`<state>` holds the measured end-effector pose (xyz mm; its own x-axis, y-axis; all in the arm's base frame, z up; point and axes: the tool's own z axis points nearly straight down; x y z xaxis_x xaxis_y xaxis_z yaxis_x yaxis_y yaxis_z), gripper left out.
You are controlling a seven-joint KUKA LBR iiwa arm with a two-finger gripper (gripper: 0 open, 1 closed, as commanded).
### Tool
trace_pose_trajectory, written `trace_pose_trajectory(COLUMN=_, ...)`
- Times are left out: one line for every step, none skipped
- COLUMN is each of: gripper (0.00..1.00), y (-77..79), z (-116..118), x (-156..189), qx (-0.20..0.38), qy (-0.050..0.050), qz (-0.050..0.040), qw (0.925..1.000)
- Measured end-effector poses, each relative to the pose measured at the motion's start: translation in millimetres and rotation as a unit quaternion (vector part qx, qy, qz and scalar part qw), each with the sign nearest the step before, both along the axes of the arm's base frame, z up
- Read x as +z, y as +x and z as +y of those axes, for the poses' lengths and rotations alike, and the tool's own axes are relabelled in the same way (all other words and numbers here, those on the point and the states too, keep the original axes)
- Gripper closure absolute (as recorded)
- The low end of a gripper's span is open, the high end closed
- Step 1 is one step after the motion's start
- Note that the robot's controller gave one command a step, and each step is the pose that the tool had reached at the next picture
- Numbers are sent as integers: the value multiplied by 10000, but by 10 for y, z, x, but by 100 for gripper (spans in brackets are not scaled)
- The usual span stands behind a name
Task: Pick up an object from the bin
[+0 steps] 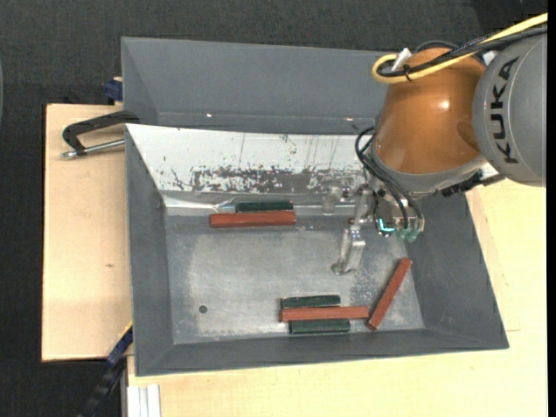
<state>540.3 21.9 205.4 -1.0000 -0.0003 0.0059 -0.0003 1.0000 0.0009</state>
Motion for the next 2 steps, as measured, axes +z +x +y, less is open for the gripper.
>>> trace_pose_trajectory(gripper=0, y=16, z=0, x=39, qx=-4, qy=2, qz=-41, qw=10000)
trace_pose_trajectory(gripper=0, y=-290, z=-241, x=-475, qx=204, qy=1, qz=-67, qw=9998)
